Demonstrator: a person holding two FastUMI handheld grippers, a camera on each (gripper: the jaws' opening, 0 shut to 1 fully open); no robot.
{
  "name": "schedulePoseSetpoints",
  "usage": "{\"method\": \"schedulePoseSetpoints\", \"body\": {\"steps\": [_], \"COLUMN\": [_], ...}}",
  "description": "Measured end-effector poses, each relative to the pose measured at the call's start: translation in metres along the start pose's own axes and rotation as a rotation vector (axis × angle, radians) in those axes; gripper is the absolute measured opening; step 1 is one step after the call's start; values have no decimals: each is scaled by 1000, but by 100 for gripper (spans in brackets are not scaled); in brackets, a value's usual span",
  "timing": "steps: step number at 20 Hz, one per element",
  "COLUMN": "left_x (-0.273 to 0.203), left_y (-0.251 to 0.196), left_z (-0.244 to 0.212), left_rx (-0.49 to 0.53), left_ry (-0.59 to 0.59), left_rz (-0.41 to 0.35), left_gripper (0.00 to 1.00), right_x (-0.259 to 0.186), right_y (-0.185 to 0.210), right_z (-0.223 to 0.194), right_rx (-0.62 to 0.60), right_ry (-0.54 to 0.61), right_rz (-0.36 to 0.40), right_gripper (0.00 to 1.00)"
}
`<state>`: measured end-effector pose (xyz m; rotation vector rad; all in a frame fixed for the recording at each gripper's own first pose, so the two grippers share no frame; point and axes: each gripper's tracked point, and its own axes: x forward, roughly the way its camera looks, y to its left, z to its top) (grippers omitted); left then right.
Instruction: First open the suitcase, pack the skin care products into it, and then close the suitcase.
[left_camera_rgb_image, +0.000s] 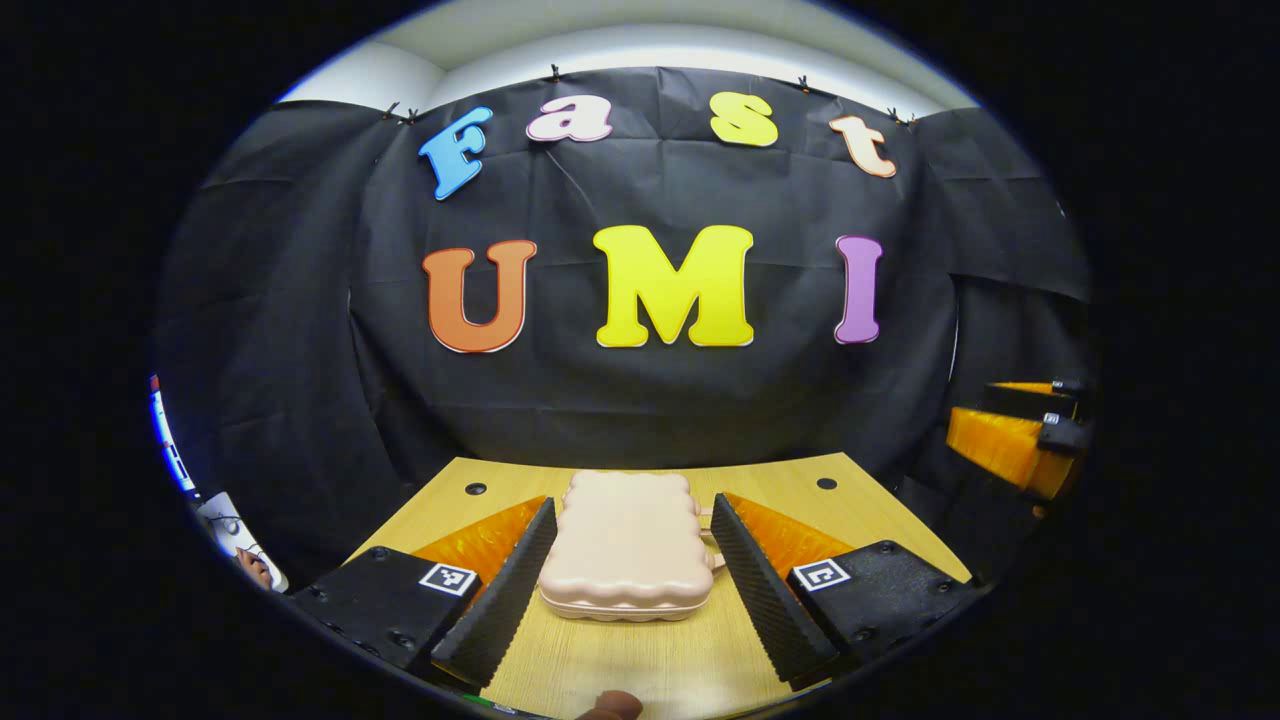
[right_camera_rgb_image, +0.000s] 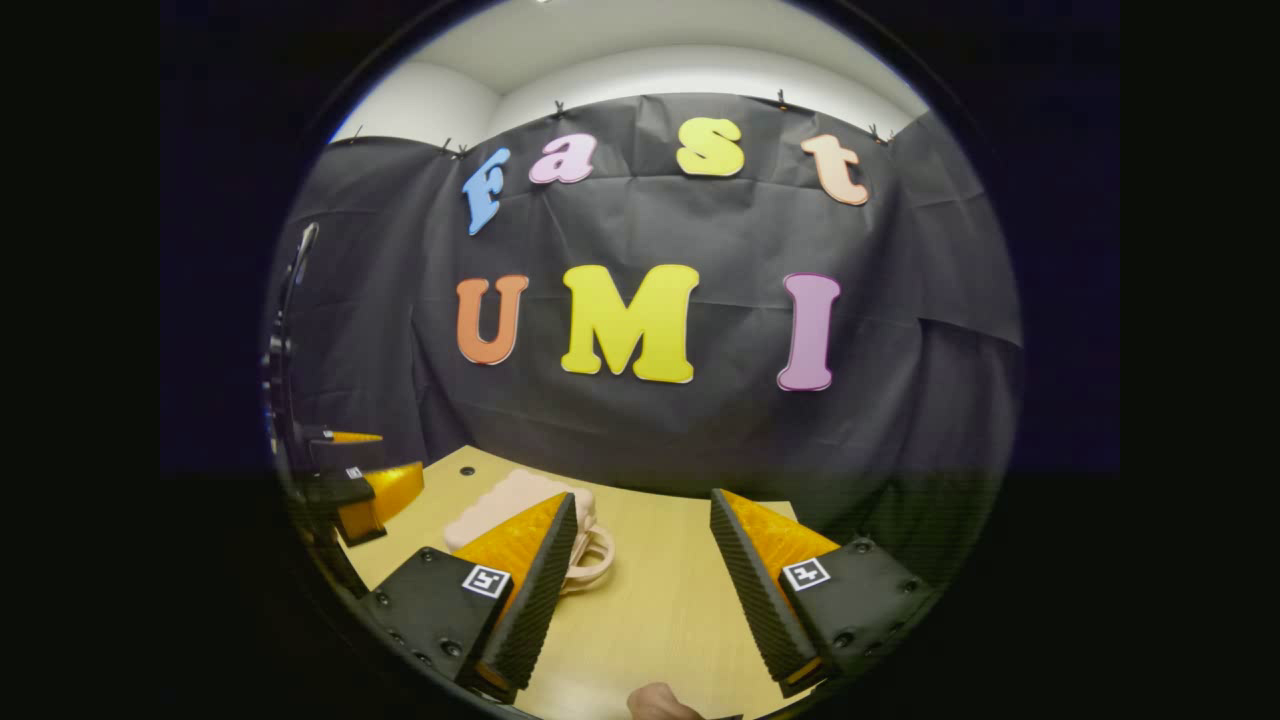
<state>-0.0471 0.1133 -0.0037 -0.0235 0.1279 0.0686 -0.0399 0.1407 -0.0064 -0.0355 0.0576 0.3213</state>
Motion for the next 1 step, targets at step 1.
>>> {"method": "schedulePoseSetpoints", "body": {"steps": [1], "left_x": [-1], "left_y": [1], "left_z": [6], "left_rx": [-5], "left_ry": [-18], "left_rz": [-12], "left_gripper": [99], "right_x": [-1], "right_y": [8], "right_z": [-3], "right_rx": [-21], "right_ry": [-7], "right_rz": [14], "right_gripper": [81]}}
